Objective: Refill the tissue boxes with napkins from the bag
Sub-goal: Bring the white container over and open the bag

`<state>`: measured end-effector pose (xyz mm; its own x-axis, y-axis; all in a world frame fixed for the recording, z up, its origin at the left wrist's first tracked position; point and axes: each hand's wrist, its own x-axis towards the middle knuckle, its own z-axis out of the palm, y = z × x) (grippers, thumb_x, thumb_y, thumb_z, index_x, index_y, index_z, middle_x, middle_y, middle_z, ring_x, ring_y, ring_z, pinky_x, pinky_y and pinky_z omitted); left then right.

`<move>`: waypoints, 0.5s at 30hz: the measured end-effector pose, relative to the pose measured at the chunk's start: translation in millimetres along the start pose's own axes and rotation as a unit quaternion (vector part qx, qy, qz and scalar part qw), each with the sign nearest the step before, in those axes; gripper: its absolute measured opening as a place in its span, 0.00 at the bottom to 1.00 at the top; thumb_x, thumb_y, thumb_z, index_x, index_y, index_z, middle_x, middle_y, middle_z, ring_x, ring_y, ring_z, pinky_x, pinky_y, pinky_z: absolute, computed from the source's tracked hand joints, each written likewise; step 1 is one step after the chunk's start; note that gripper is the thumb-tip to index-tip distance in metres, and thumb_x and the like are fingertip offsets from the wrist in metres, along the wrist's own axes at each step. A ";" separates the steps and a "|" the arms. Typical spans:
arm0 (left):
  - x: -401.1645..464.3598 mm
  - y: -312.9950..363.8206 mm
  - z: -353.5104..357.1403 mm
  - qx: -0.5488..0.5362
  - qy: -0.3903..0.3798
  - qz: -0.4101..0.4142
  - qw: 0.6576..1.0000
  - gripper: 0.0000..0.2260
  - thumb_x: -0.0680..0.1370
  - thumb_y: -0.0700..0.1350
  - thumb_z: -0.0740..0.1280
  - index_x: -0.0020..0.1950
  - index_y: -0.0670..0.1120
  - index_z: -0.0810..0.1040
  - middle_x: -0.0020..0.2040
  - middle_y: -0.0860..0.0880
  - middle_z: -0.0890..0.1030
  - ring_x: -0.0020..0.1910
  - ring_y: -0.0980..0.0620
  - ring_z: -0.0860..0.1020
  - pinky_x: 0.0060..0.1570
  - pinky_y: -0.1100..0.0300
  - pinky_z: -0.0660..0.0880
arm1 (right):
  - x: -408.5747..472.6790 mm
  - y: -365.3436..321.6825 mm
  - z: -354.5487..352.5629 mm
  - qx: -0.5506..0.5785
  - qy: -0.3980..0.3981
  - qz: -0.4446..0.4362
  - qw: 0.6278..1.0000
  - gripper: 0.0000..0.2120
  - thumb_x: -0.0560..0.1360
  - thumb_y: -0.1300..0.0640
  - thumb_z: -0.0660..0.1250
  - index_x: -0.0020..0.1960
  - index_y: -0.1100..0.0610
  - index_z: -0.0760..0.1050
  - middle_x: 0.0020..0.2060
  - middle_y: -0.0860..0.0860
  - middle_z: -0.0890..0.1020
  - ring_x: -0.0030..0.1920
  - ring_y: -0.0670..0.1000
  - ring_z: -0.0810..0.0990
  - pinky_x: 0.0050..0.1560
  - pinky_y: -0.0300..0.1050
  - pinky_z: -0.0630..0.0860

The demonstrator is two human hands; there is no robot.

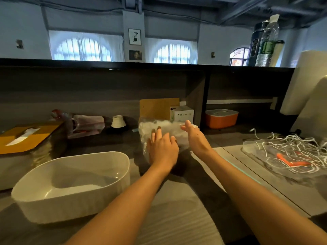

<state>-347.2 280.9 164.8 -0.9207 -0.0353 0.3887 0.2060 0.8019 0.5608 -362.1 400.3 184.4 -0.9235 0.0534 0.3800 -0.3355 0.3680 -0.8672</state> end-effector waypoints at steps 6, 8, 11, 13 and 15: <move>19.3 -6.3 7.9 0.039 -0.020 -0.039 0.998 0.19 0.84 0.53 0.52 0.72 0.48 0.69 0.77 0.44 0.62 0.70 0.41 0.66 0.65 0.46 0.67 | 7.7 26.5 10.3 -0.065 -0.028 0.077 0.994 0.29 0.83 0.40 0.44 0.72 0.55 0.69 0.68 0.57 0.74 0.70 0.56 0.70 0.67 0.48 0.64; 20.4 -9.5 9.2 0.048 -0.027 -0.032 0.998 0.21 0.84 0.52 0.55 0.76 0.50 0.63 0.71 0.42 0.70 0.66 0.41 0.71 0.60 0.48 0.71 | 7.1 28.4 9.2 -0.156 -0.028 0.091 0.983 0.31 0.83 0.39 0.42 0.72 0.57 0.70 0.69 0.59 0.73 0.69 0.57 0.70 0.68 0.52 0.64; 18.6 -13.0 11.0 0.071 -0.034 -0.006 0.997 0.29 0.83 0.51 0.59 0.81 0.53 0.50 0.64 0.43 0.75 0.59 0.43 0.77 0.50 0.52 0.74 | 2.8 23.7 5.7 -0.201 -0.004 0.067 0.977 0.30 0.83 0.39 0.43 0.70 0.56 0.71 0.68 0.58 0.74 0.67 0.56 0.71 0.64 0.50 0.65; 17.3 -14.3 8.6 0.076 -0.036 -0.007 0.996 0.31 0.82 0.51 0.60 0.81 0.53 0.48 0.61 0.43 0.76 0.57 0.45 0.77 0.46 0.55 0.71 | -2.6 20.7 -0.2 -0.154 0.003 0.070 0.986 0.28 0.83 0.40 0.44 0.69 0.56 0.72 0.66 0.57 0.75 0.63 0.54 0.73 0.60 0.48 0.66; 13.8 -15.8 2.9 0.097 -0.037 -0.004 0.995 0.26 0.83 0.51 0.58 0.80 0.51 0.56 0.61 0.44 0.76 0.57 0.46 0.76 0.46 0.55 0.69 | -9.6 15.6 -7.8 -0.112 -0.012 0.088 0.990 0.28 0.84 0.42 0.45 0.68 0.58 0.73 0.62 0.57 0.77 0.57 0.53 0.75 0.56 0.47 0.67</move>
<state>-364.2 269.5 159.2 -0.9452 -0.0041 0.3265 0.1376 0.9019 0.4095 -357.1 412.8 169.8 -0.9690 0.1139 0.2191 -0.1216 0.5521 -0.8248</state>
